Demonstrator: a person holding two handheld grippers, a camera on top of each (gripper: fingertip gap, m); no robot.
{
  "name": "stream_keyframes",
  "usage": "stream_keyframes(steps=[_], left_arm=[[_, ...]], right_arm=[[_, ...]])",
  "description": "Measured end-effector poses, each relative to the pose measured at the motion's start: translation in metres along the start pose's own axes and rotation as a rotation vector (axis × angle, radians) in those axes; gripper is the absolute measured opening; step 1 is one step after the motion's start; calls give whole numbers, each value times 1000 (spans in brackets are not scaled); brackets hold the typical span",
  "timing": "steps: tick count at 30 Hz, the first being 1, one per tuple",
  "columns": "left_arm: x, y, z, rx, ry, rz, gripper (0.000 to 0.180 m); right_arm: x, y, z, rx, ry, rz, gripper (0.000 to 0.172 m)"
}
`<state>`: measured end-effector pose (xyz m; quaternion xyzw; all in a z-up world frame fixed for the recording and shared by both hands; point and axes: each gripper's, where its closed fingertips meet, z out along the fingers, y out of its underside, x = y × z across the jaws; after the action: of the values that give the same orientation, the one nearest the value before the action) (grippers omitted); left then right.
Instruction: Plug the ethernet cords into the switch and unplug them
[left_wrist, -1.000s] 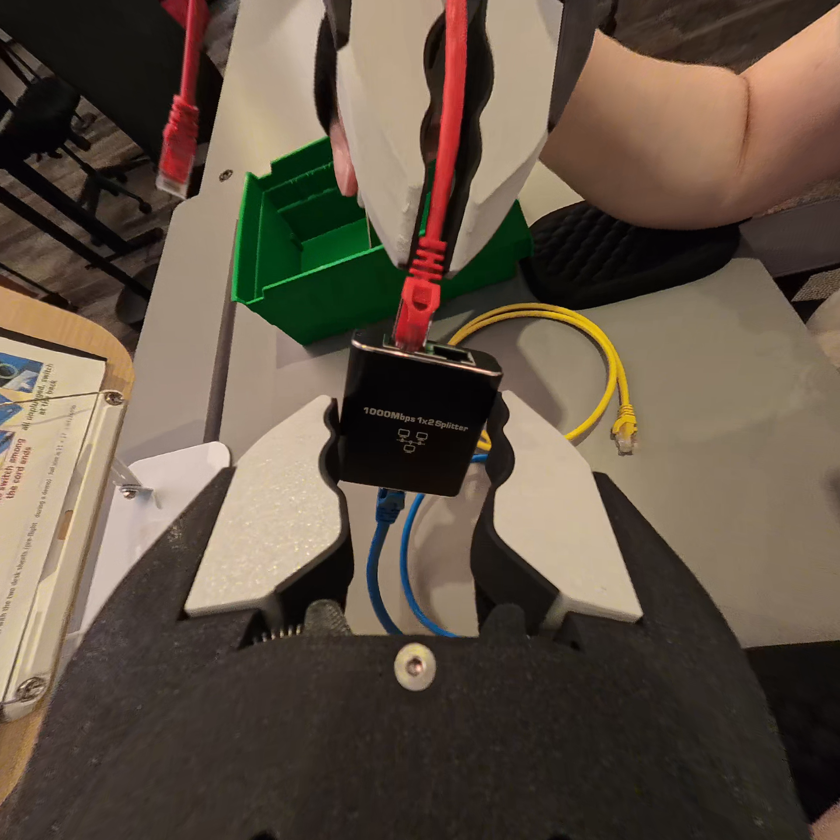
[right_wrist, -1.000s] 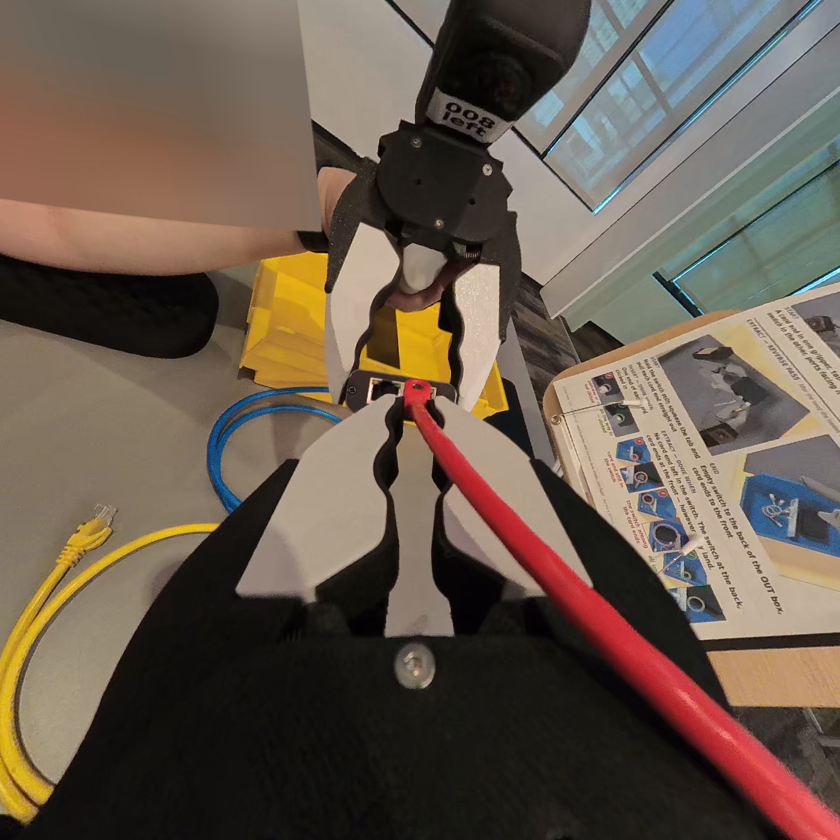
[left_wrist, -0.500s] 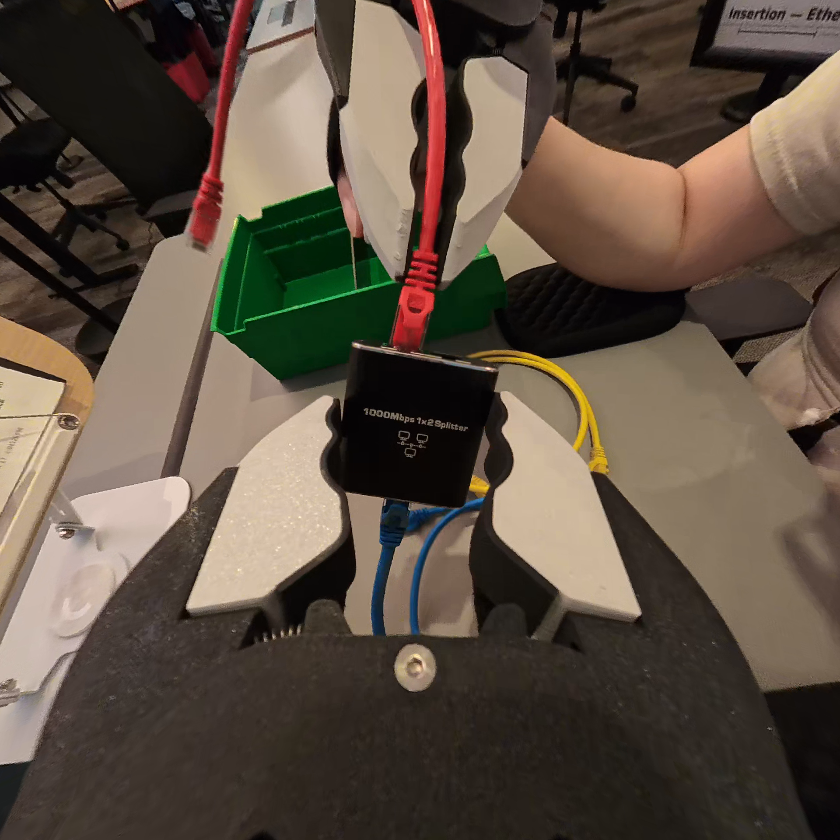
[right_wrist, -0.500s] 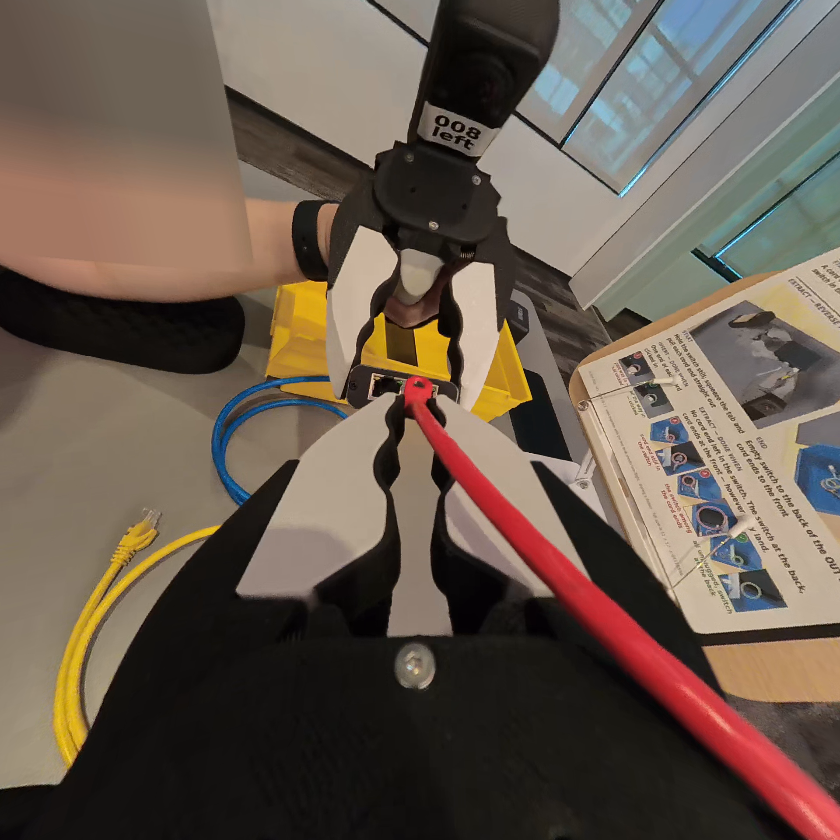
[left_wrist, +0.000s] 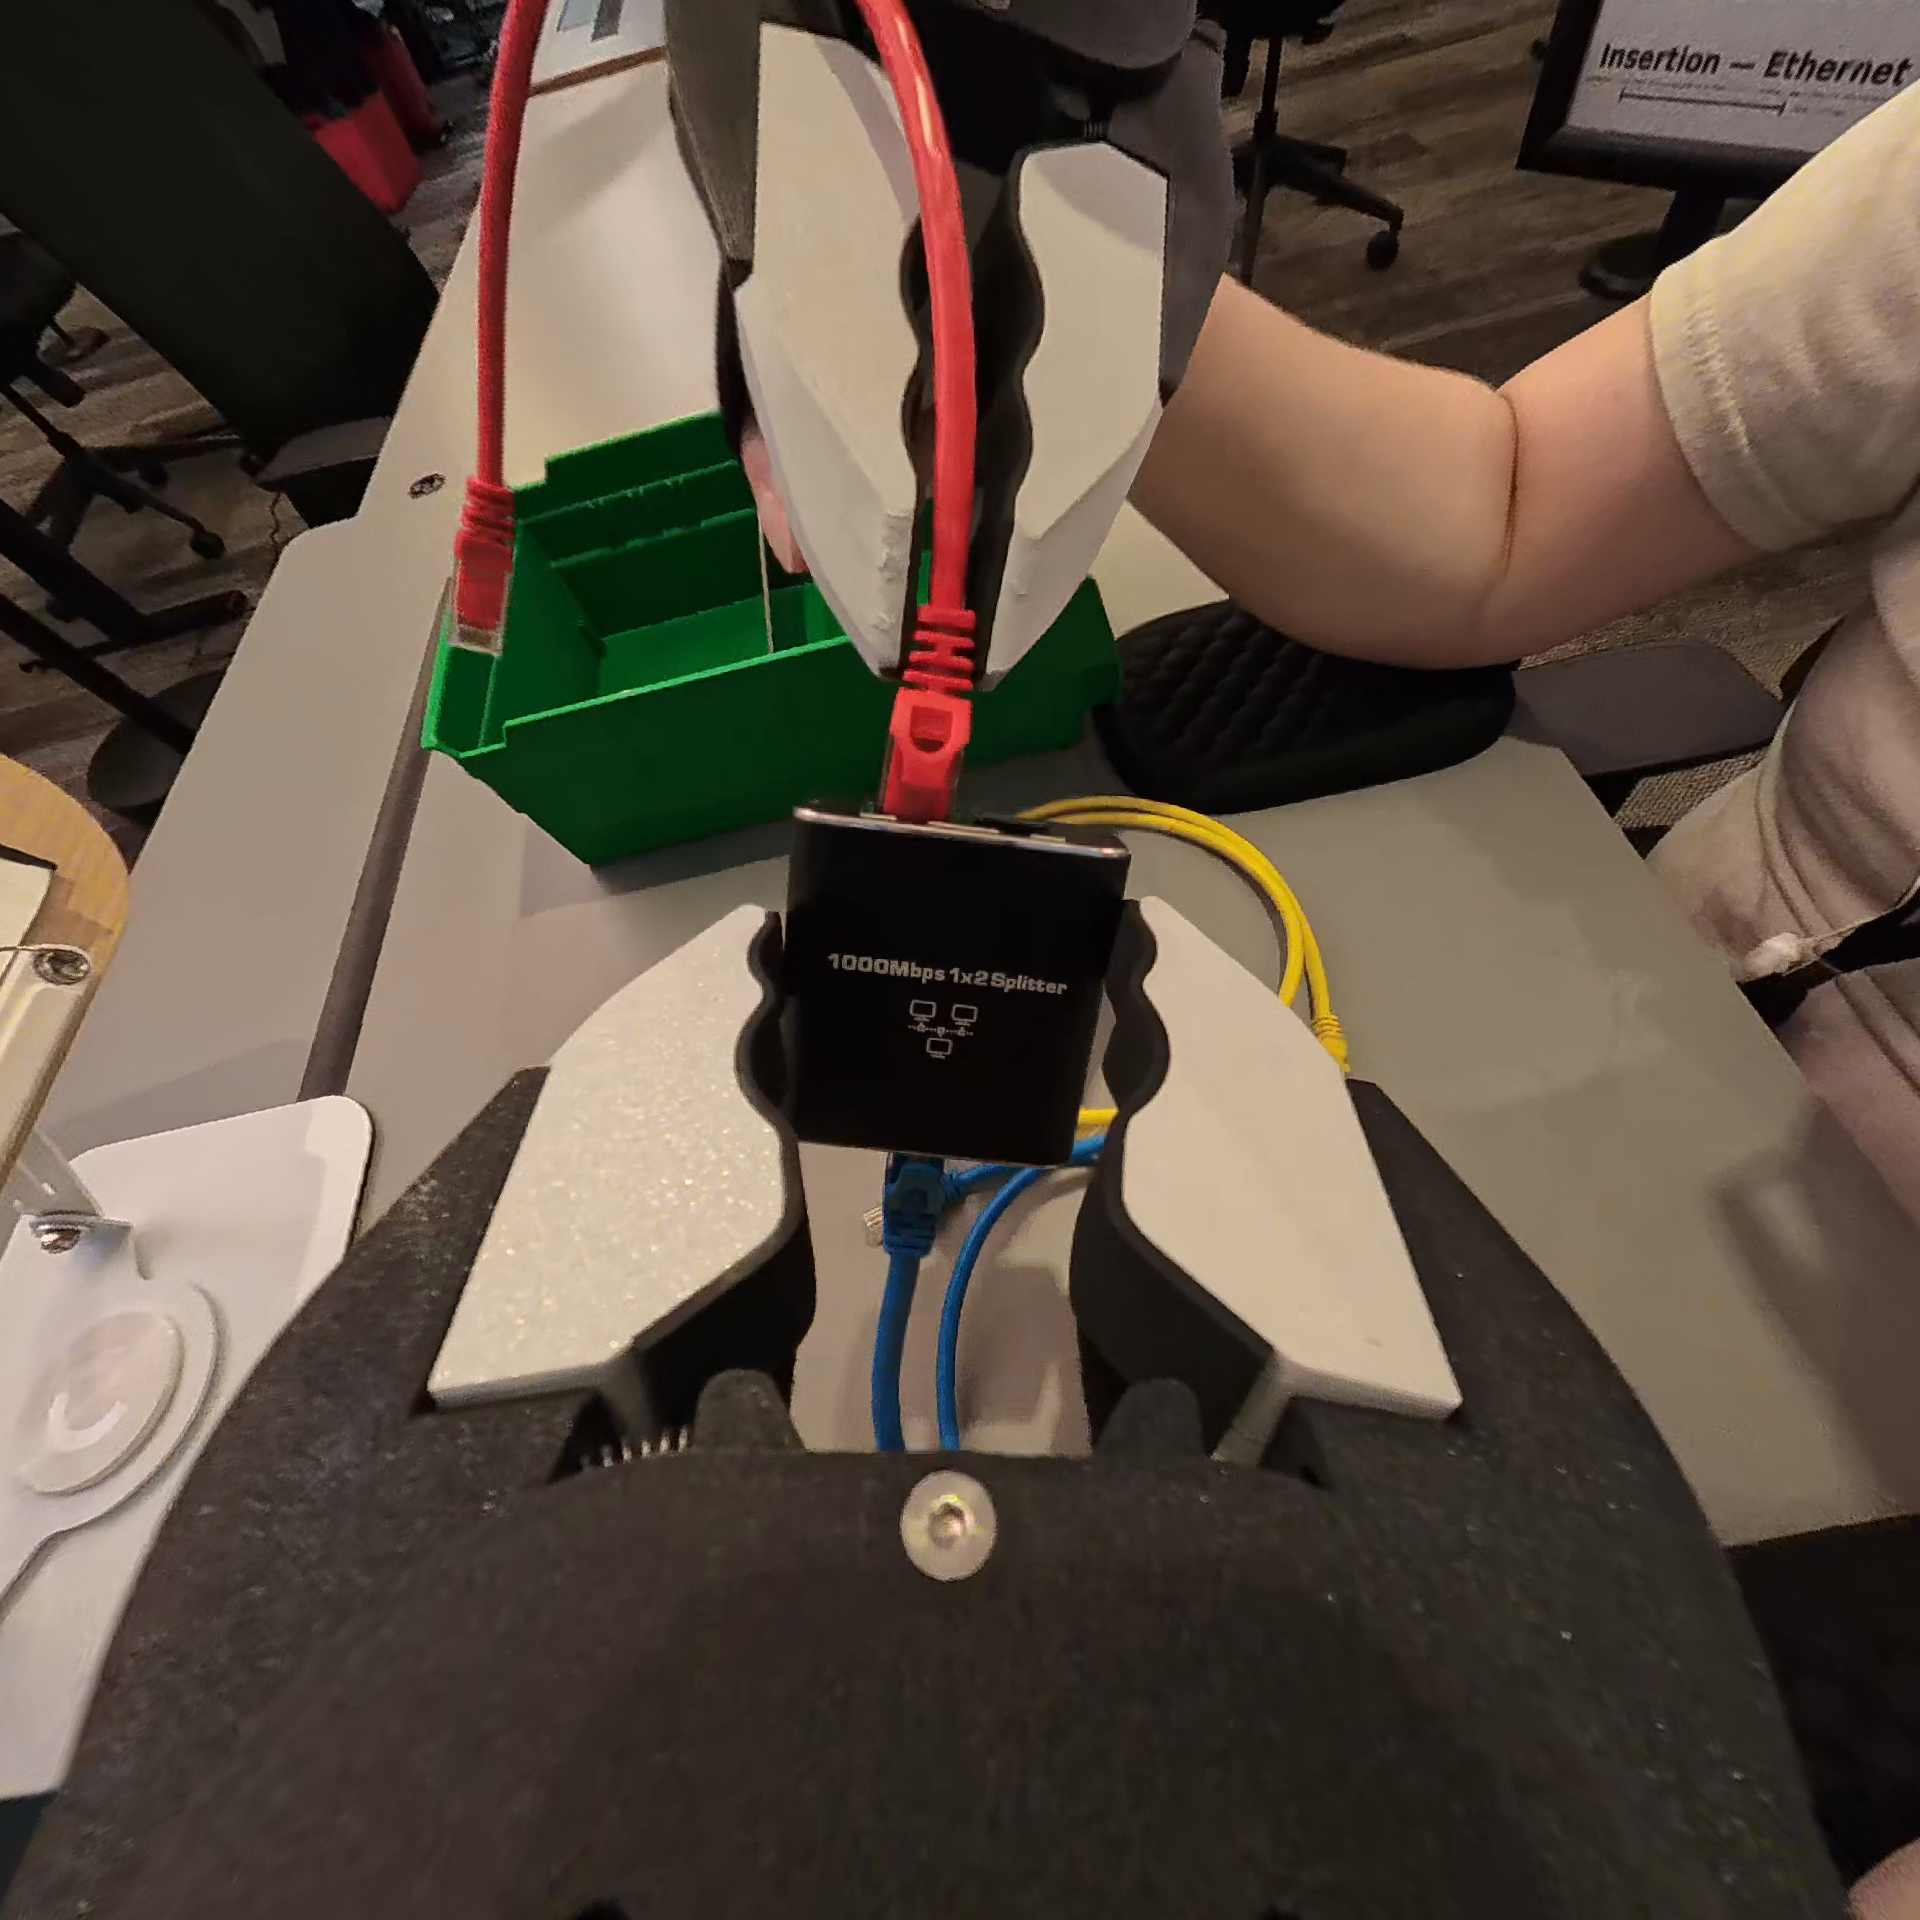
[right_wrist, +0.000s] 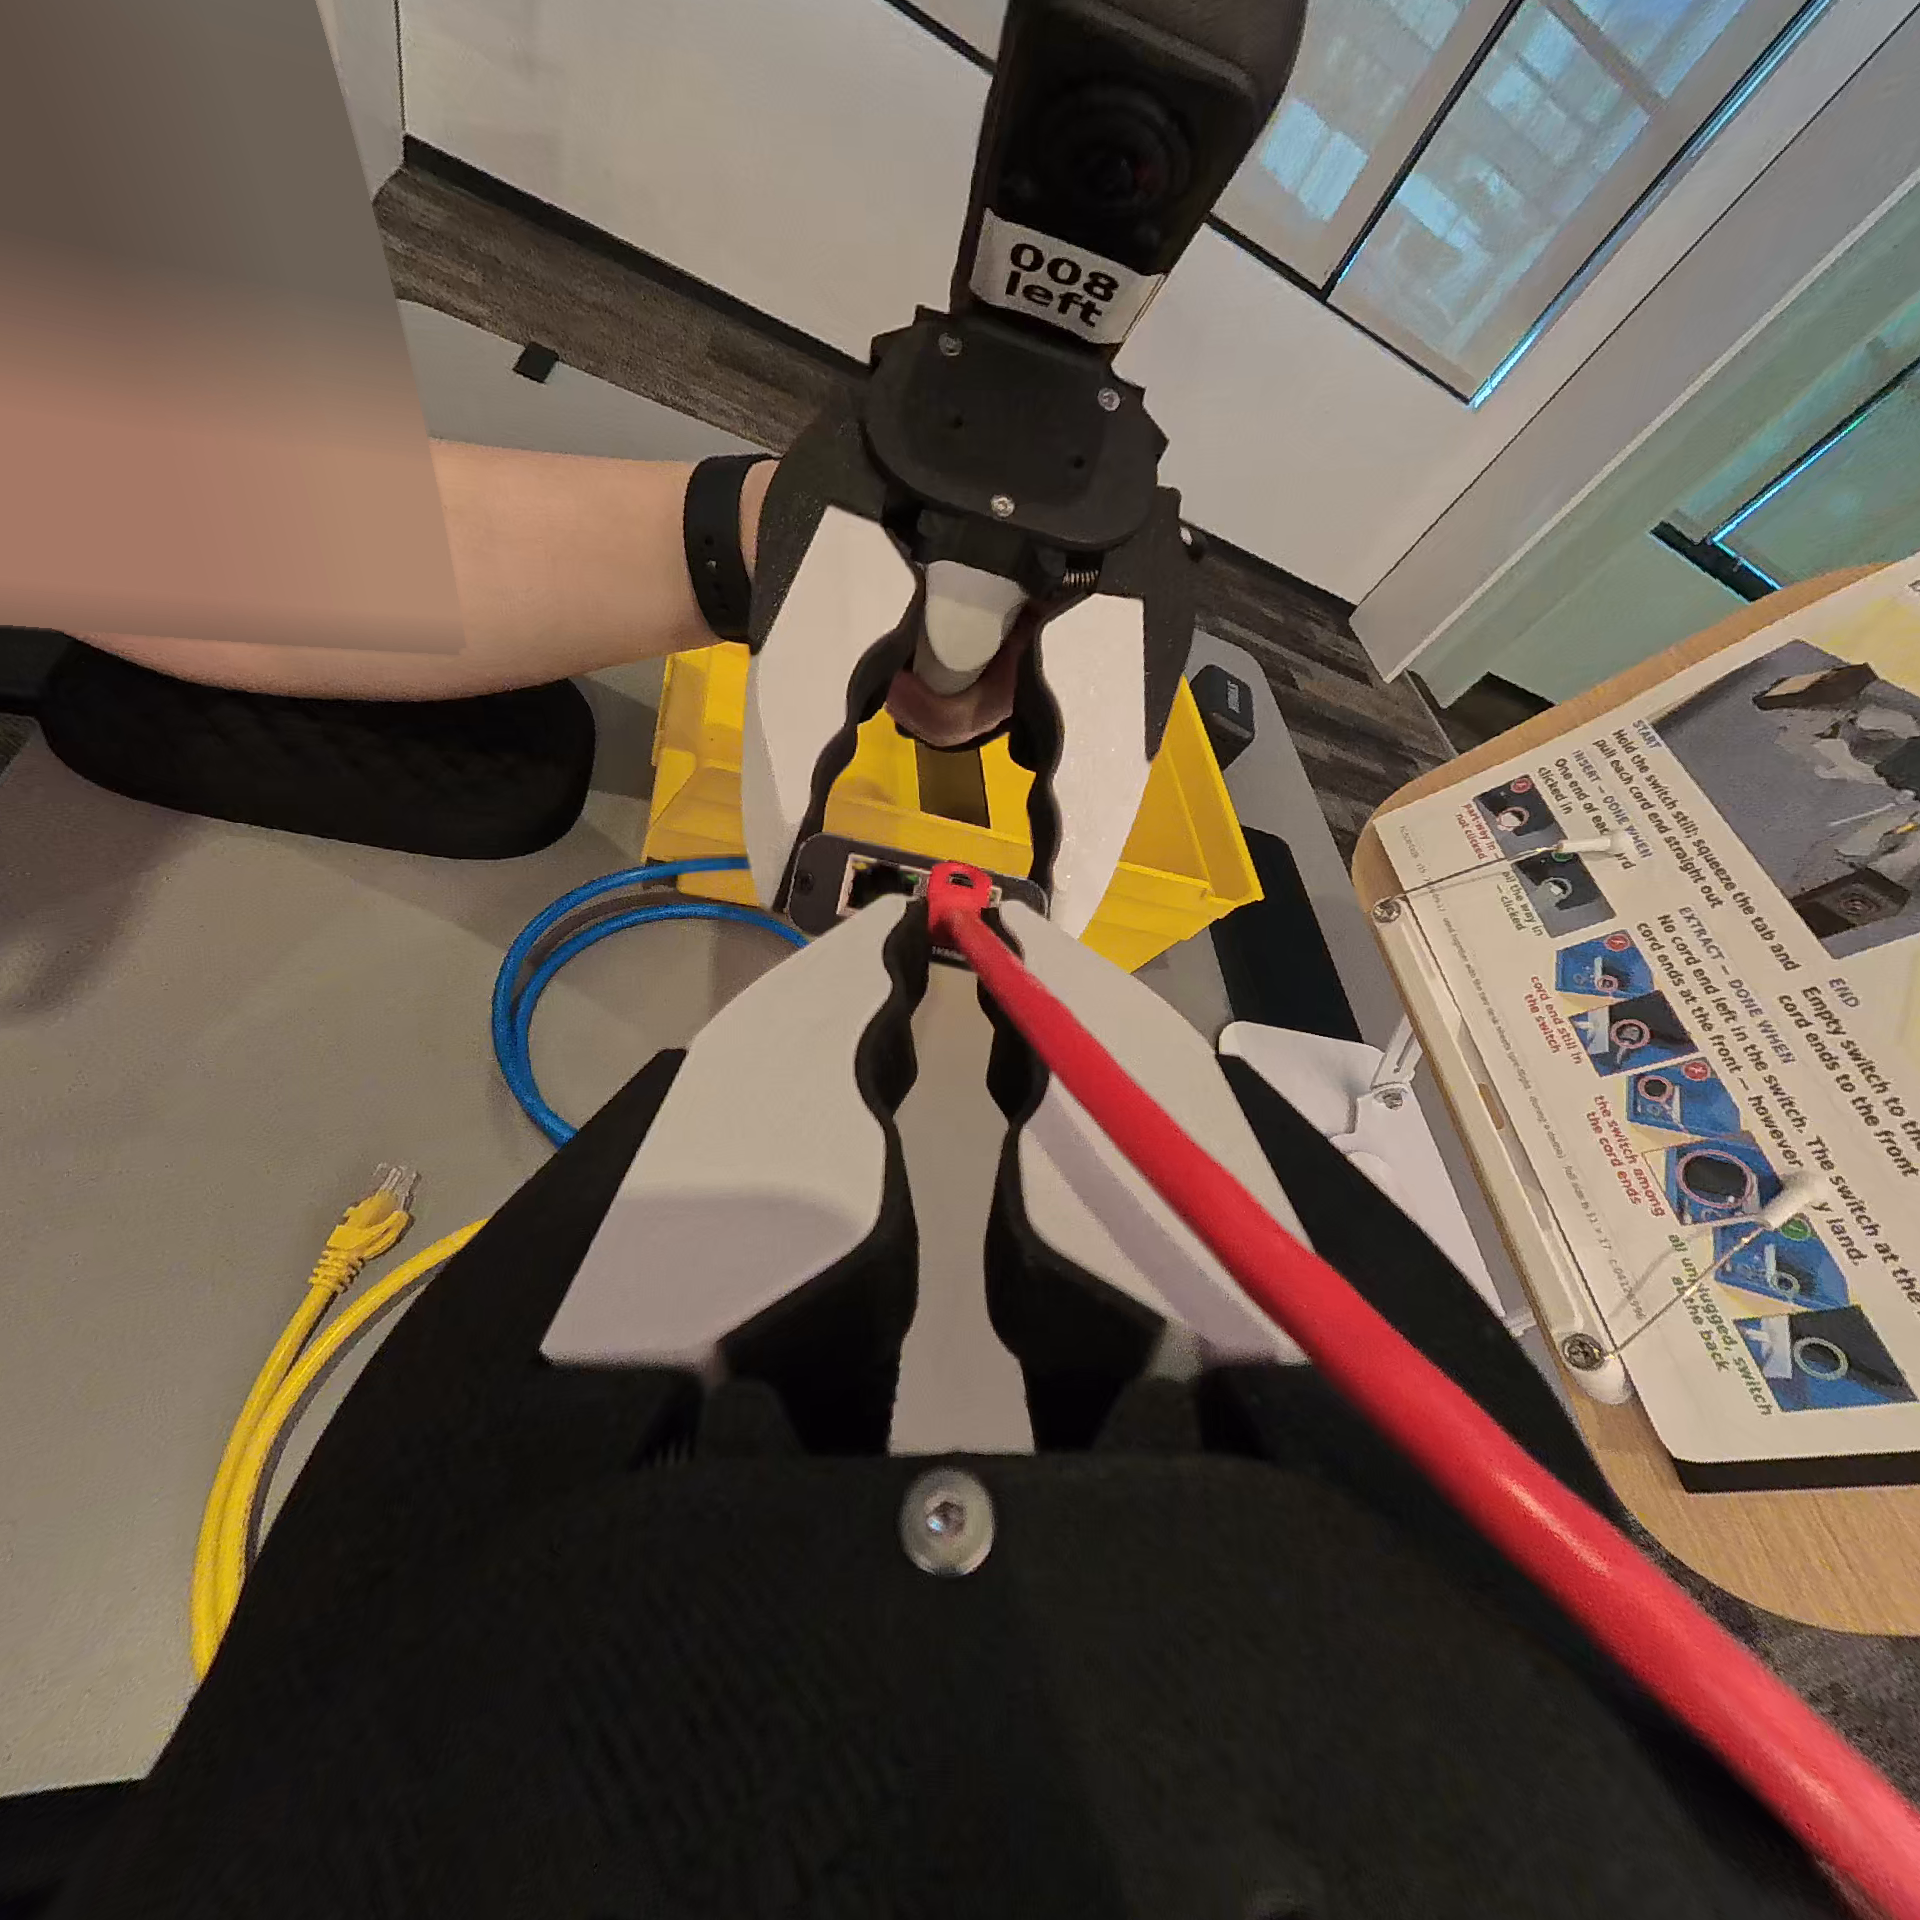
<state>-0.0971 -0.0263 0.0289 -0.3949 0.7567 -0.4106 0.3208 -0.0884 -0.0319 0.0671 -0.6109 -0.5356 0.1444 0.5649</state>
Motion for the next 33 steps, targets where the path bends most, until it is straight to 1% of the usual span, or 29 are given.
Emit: stream_keyframes(steps=[3, 14, 17, 20, 23, 25, 27, 28, 30, 31, 33], left_arm=[[0, -4, -4, 30, 0, -6, 59], [9, -2, 0, -9, 33, 30, 58], [11, 1, 7, -33, 44, 35, 58], [11, 1, 11, -25, 58, 25, 58], [9, 4, 11, -45, 42, 32, 58], [6, 7, 12, -62, 25, 20, 58], [1, 10, 12, -66, 24, -28, 59], [-3, 12, 13, -64, 17, -58, 58], [-11, 19, 16, -91, -6, -115, 58], [-14, 25, 17, -123, -25, -132, 58], [-24, 39, 19, -190, -78, -143, 58]], right_arm=[[1, 1, 0, 2, 3, 2, 11], [-6, -6, 4, 61, -47, 18, 11], [-8, -4, 6, 47, -56, 13, 11], [-8, -4, 4, 52, -57, 16, 11], [-7, 1, 6, 31, -61, 24, 11], [-3, 5, 5, 16, -59, 61, 11], [2, 18, 3, -35, -57, 113, 11], [4, 27, 1, -87, -48, 138, 11], [3, 55, -7, -254, -50, 154, 11], [-2, 73, -14, -362, -72, 152, 6], [-16, 100, -30, -521, -126, 168, 5]])
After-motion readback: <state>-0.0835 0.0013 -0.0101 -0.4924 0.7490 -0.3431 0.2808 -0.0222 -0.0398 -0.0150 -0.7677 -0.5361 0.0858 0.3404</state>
